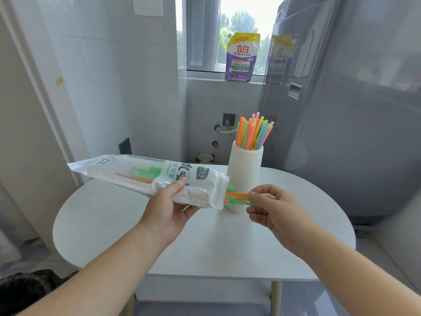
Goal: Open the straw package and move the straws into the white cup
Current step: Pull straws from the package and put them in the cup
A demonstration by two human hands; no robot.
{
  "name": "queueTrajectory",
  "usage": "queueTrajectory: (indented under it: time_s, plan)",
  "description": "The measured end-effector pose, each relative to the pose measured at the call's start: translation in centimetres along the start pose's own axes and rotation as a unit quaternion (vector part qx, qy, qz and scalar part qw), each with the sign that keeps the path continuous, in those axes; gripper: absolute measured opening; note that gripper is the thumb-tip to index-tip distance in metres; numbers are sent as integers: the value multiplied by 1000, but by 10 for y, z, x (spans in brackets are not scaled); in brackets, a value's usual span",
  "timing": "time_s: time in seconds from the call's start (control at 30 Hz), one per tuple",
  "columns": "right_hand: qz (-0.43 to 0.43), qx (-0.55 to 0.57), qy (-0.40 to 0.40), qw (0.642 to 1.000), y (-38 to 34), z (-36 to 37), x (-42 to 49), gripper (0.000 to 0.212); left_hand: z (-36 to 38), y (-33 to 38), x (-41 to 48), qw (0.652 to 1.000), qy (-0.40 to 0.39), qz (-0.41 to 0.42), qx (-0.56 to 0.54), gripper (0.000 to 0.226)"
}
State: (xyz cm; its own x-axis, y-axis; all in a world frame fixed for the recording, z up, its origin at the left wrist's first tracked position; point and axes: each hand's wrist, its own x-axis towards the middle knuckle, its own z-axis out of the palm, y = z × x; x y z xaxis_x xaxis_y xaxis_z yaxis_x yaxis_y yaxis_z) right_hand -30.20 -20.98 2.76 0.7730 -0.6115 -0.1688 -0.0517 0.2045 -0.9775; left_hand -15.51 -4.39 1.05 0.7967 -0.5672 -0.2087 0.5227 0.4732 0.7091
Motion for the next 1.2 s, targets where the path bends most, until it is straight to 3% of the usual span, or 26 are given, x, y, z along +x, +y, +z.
queueTrajectory:
  time_s: [0.13, 0.43, 0.63, 1.03, 1.2]
  plan:
    - [13, 4, -32, 999, 2, 5, -1, 22, 1, -2, -1, 1000, -1, 0, 6, 36]
    - [-63, -77, 26, 995, 3, 0, 2, 6, 3, 0, -3, 1000, -1, -3, -5, 38]
    - [-134, -139, 16, 981, 3, 5, -3, 8, 5, -1, -5, 1000, -11, -9, -4, 35]
    - [-157, -156, 44, 974, -5, -9, 4, 11, 4, 2, -1, 1000, 24, 4, -15, 28]
    - [-127, -124, 52, 983, -8, -19, 9, 10, 4, 1, 0, 999, 28, 3, -18, 23]
